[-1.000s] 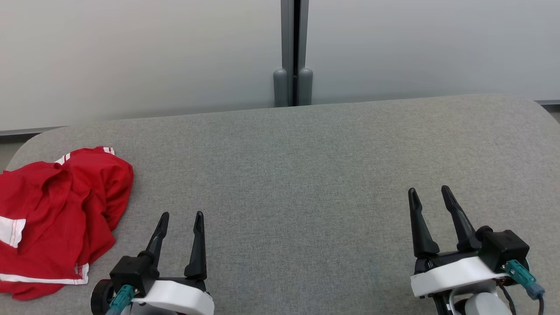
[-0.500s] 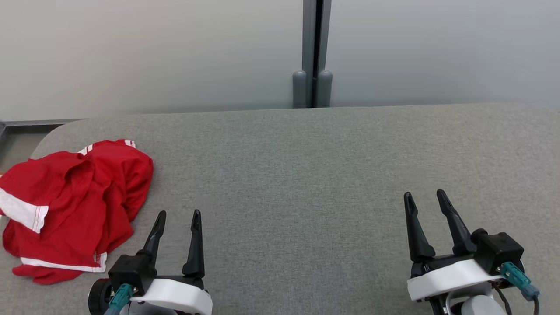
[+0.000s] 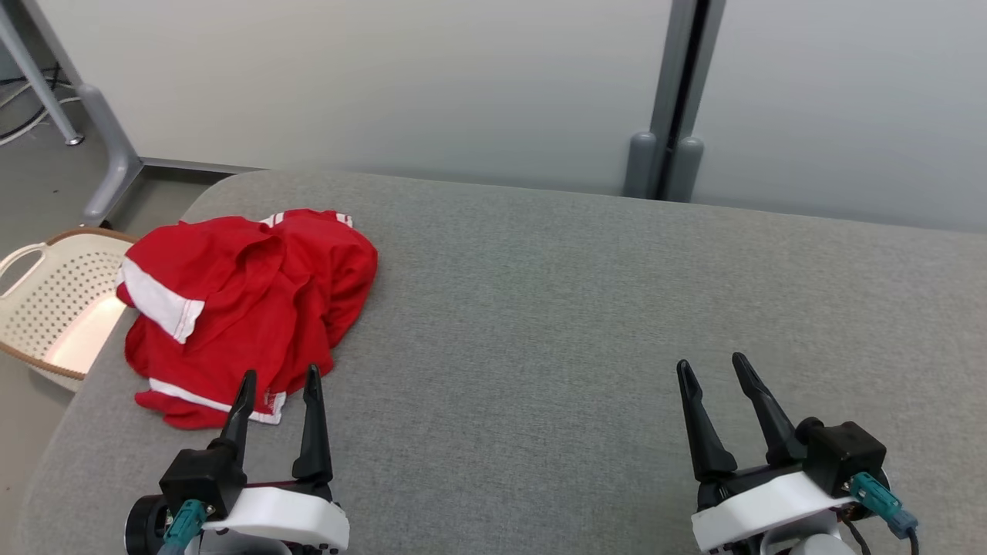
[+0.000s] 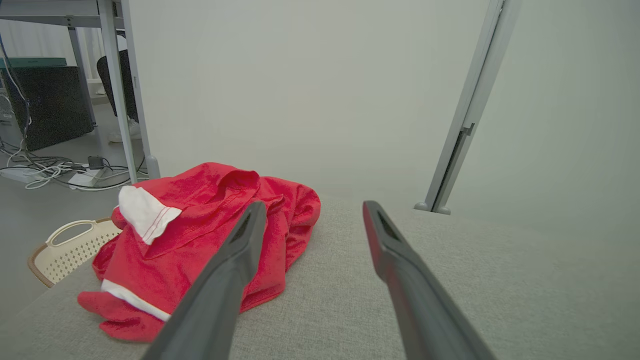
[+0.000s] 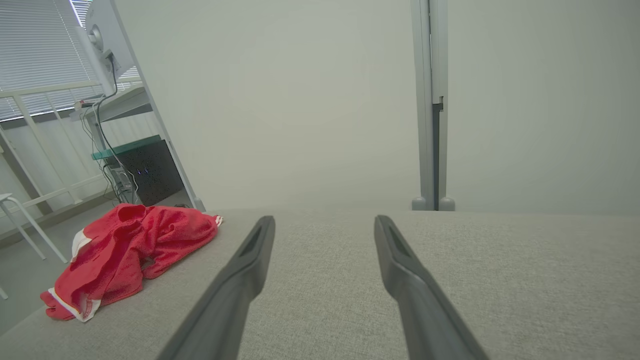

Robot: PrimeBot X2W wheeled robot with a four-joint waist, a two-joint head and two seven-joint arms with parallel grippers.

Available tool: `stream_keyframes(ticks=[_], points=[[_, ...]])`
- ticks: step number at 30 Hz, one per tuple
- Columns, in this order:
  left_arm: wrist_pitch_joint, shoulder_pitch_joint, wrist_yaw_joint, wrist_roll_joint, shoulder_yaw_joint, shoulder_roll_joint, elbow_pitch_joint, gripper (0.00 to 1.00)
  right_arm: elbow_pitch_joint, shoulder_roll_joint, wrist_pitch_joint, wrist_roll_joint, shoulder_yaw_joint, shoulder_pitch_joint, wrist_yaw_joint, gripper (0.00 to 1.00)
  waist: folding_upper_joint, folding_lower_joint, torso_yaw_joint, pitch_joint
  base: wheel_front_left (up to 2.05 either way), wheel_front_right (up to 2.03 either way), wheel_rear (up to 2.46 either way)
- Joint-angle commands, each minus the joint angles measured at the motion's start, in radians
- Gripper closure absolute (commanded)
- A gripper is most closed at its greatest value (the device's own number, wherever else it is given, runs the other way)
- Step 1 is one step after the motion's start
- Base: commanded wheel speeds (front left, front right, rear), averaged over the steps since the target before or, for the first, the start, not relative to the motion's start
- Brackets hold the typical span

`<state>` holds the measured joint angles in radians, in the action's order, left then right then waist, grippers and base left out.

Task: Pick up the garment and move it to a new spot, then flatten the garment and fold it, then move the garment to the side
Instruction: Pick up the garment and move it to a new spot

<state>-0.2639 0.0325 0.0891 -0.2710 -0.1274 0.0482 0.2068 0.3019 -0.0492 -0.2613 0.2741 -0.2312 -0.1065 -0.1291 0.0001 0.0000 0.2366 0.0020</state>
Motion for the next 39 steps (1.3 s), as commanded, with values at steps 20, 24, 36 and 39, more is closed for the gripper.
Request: stream_keyframes(ticks=[20, 24, 36, 39], points=[[-0.001, -0.029, -0.010, 0.023, 0.024, 0.004, -0.034, 0.00, 0.028, -0.003, -0.006, 0.030, -0.043, 0.007, -0.003, 0.00, -0.0001, 0.0000, 0.219, -0.019, 0.00, 0.00, 0.00], [-0.001, -0.032, -0.010, 0.023, 0.033, 0.004, -0.043, 0.00, 0.029, -0.003, -0.006, 0.030, -0.046, 0.002, -0.003, 0.00, -0.0001, 0.0000, 0.214, -0.014, 0.00, 0.00, 0.00], [-0.001, 0.037, -0.018, 0.034, 0.094, 0.003, -0.026, 0.00, 0.022, -0.016, -0.006, -0.011, -0.023, -0.032, -0.003, 0.00, -0.0001, 0.0000, 0.160, 0.062, 0.00, 0.00, 0.00], [-0.001, 0.083, -0.027, 0.062, 0.122, 0.004, 0.001, 0.00, 0.016, -0.021, -0.006, -0.019, -0.008, -0.045, -0.003, 0.00, -0.0001, 0.0000, 0.141, 0.093, 0.00, 0.00, 0.00]])
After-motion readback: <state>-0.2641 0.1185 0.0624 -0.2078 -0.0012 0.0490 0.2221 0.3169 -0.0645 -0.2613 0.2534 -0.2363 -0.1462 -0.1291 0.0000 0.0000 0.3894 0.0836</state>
